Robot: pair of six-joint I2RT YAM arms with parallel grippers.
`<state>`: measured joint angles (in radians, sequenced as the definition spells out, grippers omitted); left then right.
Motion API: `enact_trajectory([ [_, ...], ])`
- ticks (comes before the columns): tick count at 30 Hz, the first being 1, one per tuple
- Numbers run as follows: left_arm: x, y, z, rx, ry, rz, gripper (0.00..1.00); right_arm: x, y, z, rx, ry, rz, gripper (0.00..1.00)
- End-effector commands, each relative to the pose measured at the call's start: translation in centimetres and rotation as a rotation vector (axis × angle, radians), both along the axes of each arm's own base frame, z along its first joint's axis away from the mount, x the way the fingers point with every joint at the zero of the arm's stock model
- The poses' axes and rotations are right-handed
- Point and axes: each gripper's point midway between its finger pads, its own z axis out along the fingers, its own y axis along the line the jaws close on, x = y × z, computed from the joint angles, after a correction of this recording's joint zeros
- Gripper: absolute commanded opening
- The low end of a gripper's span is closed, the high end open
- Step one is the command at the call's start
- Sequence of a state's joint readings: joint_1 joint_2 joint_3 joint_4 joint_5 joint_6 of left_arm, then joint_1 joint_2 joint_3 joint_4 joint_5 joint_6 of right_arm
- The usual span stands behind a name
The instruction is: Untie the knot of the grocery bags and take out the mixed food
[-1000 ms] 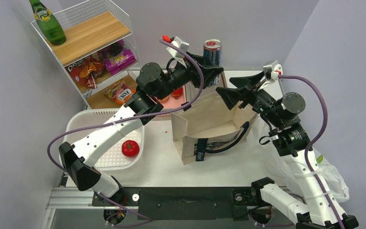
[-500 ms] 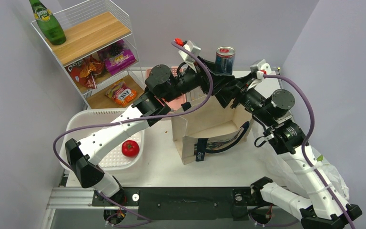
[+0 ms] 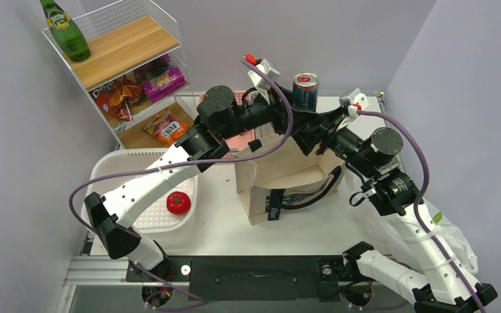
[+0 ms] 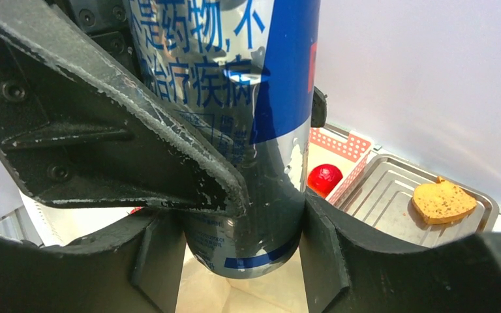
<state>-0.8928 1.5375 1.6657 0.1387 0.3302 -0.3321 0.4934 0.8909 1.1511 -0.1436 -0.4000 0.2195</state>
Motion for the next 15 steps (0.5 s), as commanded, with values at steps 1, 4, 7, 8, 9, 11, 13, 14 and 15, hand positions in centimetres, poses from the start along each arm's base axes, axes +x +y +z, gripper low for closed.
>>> enact_trajectory([
  [1,-0.1,4.3,6.5,-0.079,-0.151,0.063,0.51,-0.1,-1.4,2.9,0.054,-0.096,-0.058,0.0],
  [4,-0.8,4.0,6.2,-0.056,-0.16,0.019,0.58,-0.1,-1.1,2.9,0.049,-0.095,-0.042,0.0],
  [7,-0.9,4.4,6.4,-0.061,-0.163,0.023,0.63,0.0,-1.0,2.4,0.04,-0.08,-0.037,0.0],
  [8,-0.9,4.6,6.6,-0.068,-0.165,0.025,0.63,0.0,-0.9,2.1,0.038,-0.075,-0.037,0.0],
  [9,-0.8,4.8,6.7,-0.069,-0.167,0.029,0.64,0.0,-0.9,2.0,0.037,-0.073,-0.037,0.0],
  [11,-0.8,4.9,6.8,-0.071,-0.167,0.029,0.64,0.0,-0.9,1.8,0.038,-0.072,-0.035,0.0],
  [13,-0.8,4.9,6.8,-0.072,-0.163,0.026,0.65,-0.1,-0.8,1.7,0.041,-0.077,-0.028,0.0],
  [14,-0.7,4.8,6.8,-0.075,-0.149,0.021,0.65,-0.2,-0.7,1.9,0.045,-0.085,-0.024,0.0],
  [15,-0.8,4.7,6.7,-0.072,-0.142,0.012,0.67,-0.2,-0.6,1.8,0.045,-0.087,-0.015,0.0],
])
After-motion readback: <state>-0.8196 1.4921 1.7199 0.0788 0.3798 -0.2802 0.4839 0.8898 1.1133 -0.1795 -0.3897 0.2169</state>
